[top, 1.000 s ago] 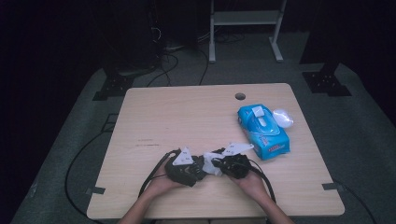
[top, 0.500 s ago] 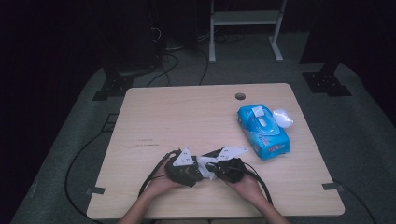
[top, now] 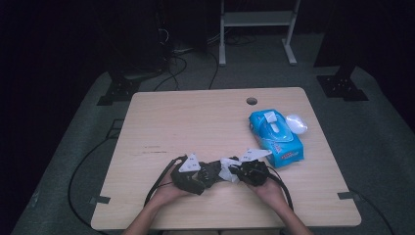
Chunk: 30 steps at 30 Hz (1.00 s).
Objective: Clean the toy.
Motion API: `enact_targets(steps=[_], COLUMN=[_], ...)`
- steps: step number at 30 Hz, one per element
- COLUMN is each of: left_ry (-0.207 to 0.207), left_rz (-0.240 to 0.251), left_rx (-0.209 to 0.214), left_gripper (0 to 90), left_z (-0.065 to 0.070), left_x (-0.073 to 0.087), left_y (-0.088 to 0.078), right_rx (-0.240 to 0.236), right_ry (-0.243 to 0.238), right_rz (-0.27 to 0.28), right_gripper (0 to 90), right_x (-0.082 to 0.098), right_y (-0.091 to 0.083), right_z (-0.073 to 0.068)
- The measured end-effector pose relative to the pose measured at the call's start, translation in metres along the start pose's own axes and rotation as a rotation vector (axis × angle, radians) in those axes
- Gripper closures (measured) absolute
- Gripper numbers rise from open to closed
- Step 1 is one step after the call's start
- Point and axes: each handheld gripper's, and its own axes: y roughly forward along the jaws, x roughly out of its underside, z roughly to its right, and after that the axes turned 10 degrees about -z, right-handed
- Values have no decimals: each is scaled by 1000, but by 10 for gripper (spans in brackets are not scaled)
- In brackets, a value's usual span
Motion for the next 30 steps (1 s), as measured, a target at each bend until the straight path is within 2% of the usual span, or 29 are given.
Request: enact_targets(steps=[3,6,7,9,11,12,14,17,18,20,22,23,25,27,30], left_ry=[22,33,45,44,49,55,51,50,50,58,55,56,61,56,61], left_rz=[-14,-8,-19,-14,-20,-24,-15,-3,-2,-13,-13,-19,-23,-8,-4], left_rx=[5,6,1,3,1,-4,-6,-1,-1,-2,-2,-5,-8,-11,-8], left_gripper=[244,249,249,249,249,249,249,249,249,249,249,249,249,249,264], left_z=[1,2,2,3,3,3,3,2,2,2,3,3,4,3,2], left_x=[-1,-3,-4,-2,-2,-2,-2,-3,-3,-3,-3,-3,-3,-2,-3], left_y=[1,0,0,1,1,1,-1,-2,-2,-1,0,1,1,-1,-3], right_rx=[-4,-51,-77,-123,-170,-174,-159,-69,-57,-85,-146,-161,-128,-126,-20], right_ry=[-1,-25,-37,-68,-60,-61,-69,-27,-14,7,-23,-57,-99,-76,-48], right_rz=[0,13,21,37,49,48,45,44,41,40,50,54,40,45,34], right_gripper=[853,854,853,853,853,853,854,854,854,854,853,853,853,853,853], right_x=[-3,-10,-13,-19,-24,-26,-29,-32,-32,-32,-33,-35,-38,-40,-40], right_y=[0,6,9,14,21,23,25,21,21,21,25,27,30,31,27], right_z=[-4,-17,-24,-36,-43,-43,-41,-26,-23,-22,-31,-40,-47,-42,-24])
